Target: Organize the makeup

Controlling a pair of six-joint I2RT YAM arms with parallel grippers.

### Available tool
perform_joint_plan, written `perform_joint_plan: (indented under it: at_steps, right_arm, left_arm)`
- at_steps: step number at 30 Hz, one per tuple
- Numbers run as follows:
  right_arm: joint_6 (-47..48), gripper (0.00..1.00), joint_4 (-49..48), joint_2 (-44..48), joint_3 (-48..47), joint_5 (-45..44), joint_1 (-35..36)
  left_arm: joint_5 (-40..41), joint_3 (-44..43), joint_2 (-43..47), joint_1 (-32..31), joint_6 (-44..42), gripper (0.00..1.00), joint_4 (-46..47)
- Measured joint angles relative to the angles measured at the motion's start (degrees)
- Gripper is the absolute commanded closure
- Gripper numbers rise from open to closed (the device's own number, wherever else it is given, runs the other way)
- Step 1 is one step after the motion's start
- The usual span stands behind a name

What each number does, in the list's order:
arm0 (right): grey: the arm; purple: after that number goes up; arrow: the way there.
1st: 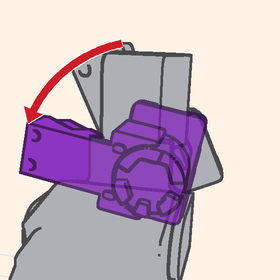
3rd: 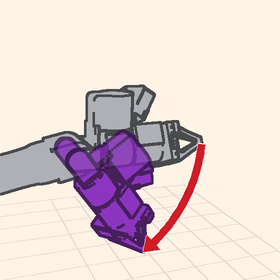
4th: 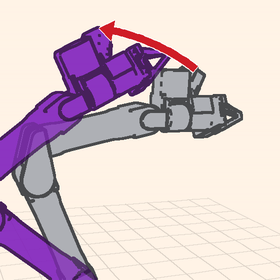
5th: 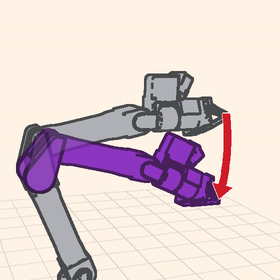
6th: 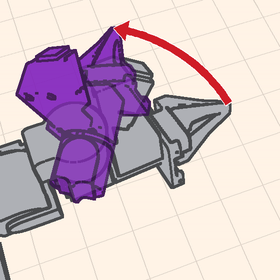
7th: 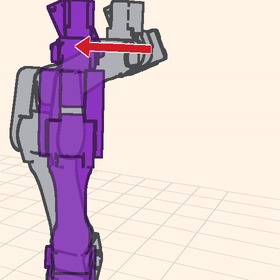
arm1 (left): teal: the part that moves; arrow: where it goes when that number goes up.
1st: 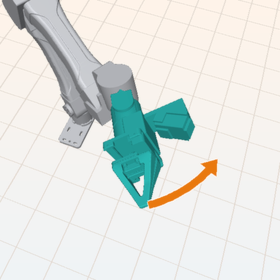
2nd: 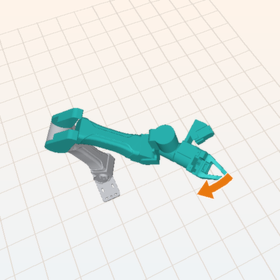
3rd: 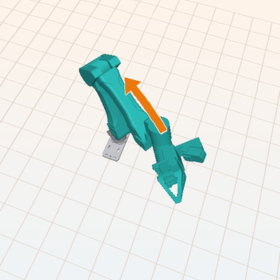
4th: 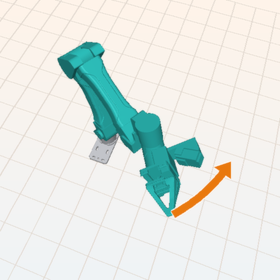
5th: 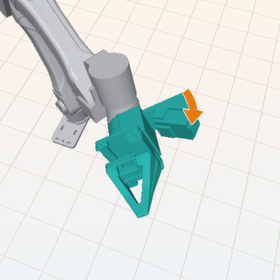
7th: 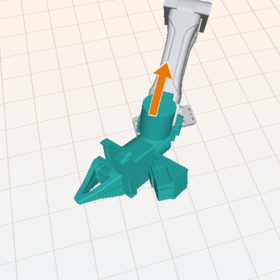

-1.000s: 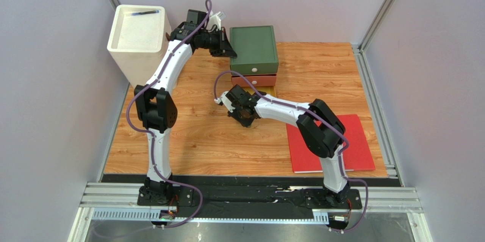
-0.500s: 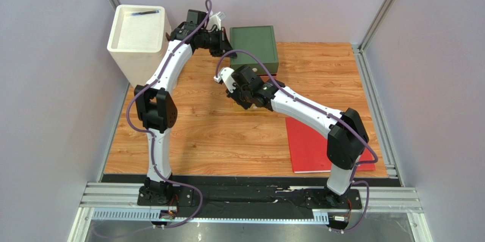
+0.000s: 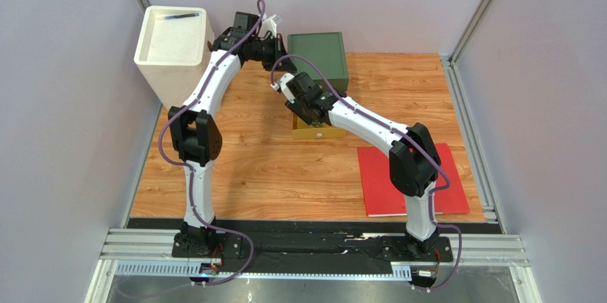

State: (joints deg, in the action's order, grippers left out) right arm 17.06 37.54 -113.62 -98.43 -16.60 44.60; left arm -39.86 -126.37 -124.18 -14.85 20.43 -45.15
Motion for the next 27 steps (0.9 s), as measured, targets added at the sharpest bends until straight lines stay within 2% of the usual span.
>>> perform_joint_plan:
  at_steps: [4, 7, 8, 11, 15, 17, 23, 27]
  right_arm:
    - [-0.55, 0.66, -0.13, 0.11, -0.2, -1.36, 0.0]
    - [-1.99, 0.98, -0.42, 1.27, 0.81, -1.11, -0.11]
    - [-3.85, 1.0, -0.98, 2.64, 2.23, 0.13, -0.46]
    - [-10.64, 1.0, -4.22, 9.86, 9.55, 8.15, -2.43]
    - [-25.7, 1.0, -12.98, 20.15, 20.52, 23.78, -10.14]
    - [-32.81, 1.0, -19.17, 22.34, 25.0, 30.03, -13.66]
    - [-55.28, 1.0, -39.56, 23.34, 42.16, 41.68, -15.98]
    - [-70.16, 1.0, -53.86, 22.14, 52.0, 45.94, -17.84]
  left_arm:
    - [-0.02, -0.57, -0.31, 0.0, 0.0, 0.99, -0.44]
    - [-0.07, -0.87, -0.44, 0.0, 0.0, 0.99, -0.72]
    - [-0.07, -0.94, -0.48, 0.0, 0.0, 0.99, -0.76]
    - [-0.11, -1.27, -0.66, 0.0, 0.0, 0.99, -1.01]
    - [-0.2, -1.68, -0.87, 0.0, 0.0, 0.99, -1.31]
    - [-0.2, -1.88, -0.98, 0.0, 0.0, 0.99, -1.49]
    - [-0.42, -2.6, -1.44, 0.0, 0.02, 0.99, -2.01]
    - [-0.42, -2.71, -1.49, 0.0, 0.02, 0.99, -2.14]
